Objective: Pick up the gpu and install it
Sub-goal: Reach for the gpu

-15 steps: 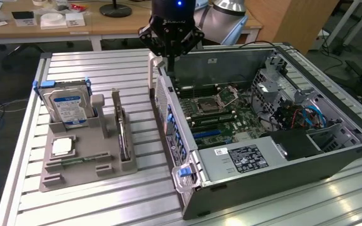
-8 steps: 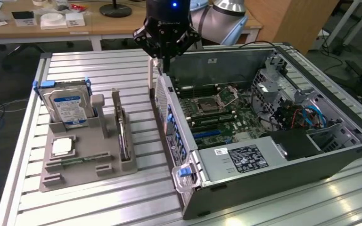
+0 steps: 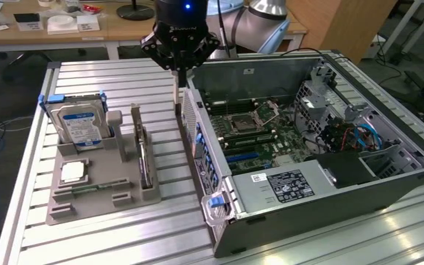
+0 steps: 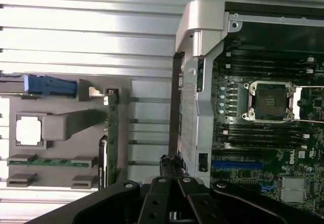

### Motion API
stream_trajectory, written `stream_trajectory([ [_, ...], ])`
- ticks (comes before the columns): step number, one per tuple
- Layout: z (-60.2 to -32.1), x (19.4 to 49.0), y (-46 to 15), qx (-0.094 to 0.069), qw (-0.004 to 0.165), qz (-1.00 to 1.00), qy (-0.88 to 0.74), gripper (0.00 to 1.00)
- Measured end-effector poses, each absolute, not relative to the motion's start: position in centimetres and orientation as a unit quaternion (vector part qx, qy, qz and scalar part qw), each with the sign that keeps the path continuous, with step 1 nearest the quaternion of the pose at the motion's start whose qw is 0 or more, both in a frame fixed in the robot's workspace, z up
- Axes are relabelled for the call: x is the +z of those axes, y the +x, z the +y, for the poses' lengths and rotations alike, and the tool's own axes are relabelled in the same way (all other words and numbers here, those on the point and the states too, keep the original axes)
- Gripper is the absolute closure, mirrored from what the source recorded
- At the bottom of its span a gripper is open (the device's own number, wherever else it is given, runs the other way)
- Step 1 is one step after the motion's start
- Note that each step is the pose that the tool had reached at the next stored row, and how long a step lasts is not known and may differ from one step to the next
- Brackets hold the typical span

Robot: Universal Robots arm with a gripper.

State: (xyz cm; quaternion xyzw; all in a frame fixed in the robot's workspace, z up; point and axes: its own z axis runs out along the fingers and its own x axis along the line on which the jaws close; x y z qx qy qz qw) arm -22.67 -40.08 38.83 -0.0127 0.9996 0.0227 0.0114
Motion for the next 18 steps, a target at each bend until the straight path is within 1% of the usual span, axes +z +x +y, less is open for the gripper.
stream_trajectory([
  [18,-41.4,38.7,-28.5,0.023,0.011,1.000,-0.018,0.89],
])
